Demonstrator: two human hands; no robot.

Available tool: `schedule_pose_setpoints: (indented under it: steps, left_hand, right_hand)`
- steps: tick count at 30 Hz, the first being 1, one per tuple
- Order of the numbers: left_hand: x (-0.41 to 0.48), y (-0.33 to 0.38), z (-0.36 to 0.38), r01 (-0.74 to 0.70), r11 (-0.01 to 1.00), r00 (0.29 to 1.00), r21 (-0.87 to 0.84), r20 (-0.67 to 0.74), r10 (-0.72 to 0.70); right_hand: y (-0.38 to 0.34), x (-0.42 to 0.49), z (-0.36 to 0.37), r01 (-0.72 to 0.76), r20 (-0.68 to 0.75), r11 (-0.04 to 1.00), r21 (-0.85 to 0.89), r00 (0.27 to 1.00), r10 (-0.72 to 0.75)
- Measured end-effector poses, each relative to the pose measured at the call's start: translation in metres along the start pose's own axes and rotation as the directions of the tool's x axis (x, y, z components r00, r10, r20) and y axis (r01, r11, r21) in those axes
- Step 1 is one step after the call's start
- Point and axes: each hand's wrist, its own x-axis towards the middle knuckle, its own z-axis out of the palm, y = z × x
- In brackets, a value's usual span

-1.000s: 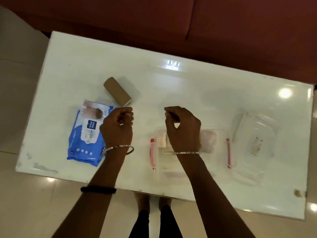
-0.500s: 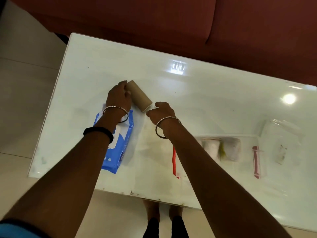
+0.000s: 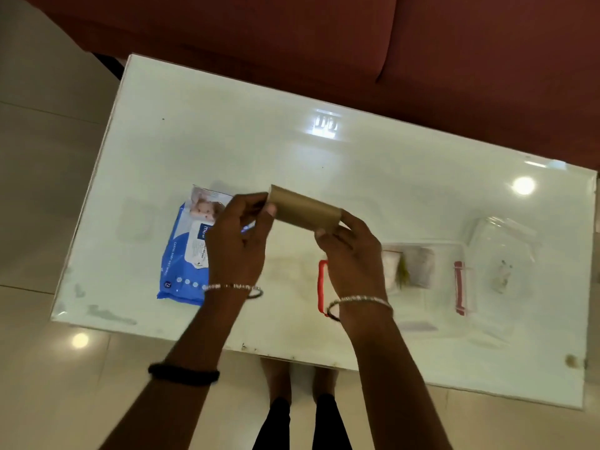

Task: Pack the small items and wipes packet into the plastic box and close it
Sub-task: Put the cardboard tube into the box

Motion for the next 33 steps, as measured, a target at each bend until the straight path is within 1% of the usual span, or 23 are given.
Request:
schedule_pose_setpoints:
  steps: [2,6,10,13,15,17,20,22,24,25,29,31,33]
  left_hand:
    - [-0.029,0.008,0.007,0.048,0.997,0.998,-0.067,0.031,-0.046]
    - [-0.076,0.011,0.029,0.109,0.984,0.988,-0.143,0.121,-0.092]
    - [-0.104,0.009,0.050,0.141,0.981,0.977,-0.130,0.177,-0.117]
    - [-0.117,0.009,0.059,0.120,0.992,0.968,-0.031,0.227,-0.110]
    - [-0.122,0.007,0.063,0.086,0.993,0.956,0.086,0.273,-0.106]
    - [-0.126,0.006,0.066,0.047,0.976,0.942,0.214,0.316,-0.114]
    - [-0.128,0.005,0.072,-0.047,0.926,0.928,0.375,0.359,-0.098]
    - [-0.127,0.006,0.075,-0.097,0.882,0.918,0.462,0.385,-0.101]
    - [-0.126,0.008,0.077,-0.097,0.861,0.924,0.499,0.366,-0.108]
    - [-0.126,0.008,0.078,-0.080,0.867,0.936,0.492,0.336,-0.104]
    - [-0.129,0.007,0.073,0.023,0.901,0.982,0.434,0.161,-0.103]
    - [-0.132,0.003,0.069,0.069,0.906,0.988,0.417,0.099,-0.121]
    - [-0.134,-0.001,0.066,0.131,0.912,0.983,0.388,0.068,-0.170]
  right_hand:
    - [0.012,-0.017,-0.028,-0.011,-0.045,1.000,-0.003,0.999,0.010]
    - [0.036,-0.035,-0.082,-0.021,-0.093,0.999,0.032,0.995,0.024]
    - [0.059,-0.038,-0.120,-0.046,-0.126,0.999,-0.008,0.991,0.044]
    - [0.070,-0.030,-0.141,-0.106,-0.145,0.993,-0.043,0.984,0.099]
    - [0.072,-0.023,-0.151,-0.131,-0.118,0.989,-0.061,0.985,0.123]
    - [0.074,-0.013,-0.160,-0.141,-0.071,0.986,-0.093,0.988,0.134]
    - [0.080,0.005,-0.164,-0.126,0.027,0.962,-0.241,0.990,0.137]
    - [0.083,0.018,-0.163,-0.166,0.092,0.946,-0.279,0.976,0.198]
    - [0.085,0.029,-0.161,-0.241,0.128,0.934,-0.263,0.951,0.281]
    - [0.086,0.035,-0.160,-0.257,0.131,0.927,-0.271,0.945,0.301]
    - [0.089,0.051,-0.152,-0.268,0.075,0.875,-0.402,0.943,0.323]
    - [0.091,0.055,-0.146,-0.288,0.077,0.842,-0.456,0.930,0.360]
    - [0.094,0.057,-0.142,-0.283,0.078,0.814,-0.507,0.925,0.371]
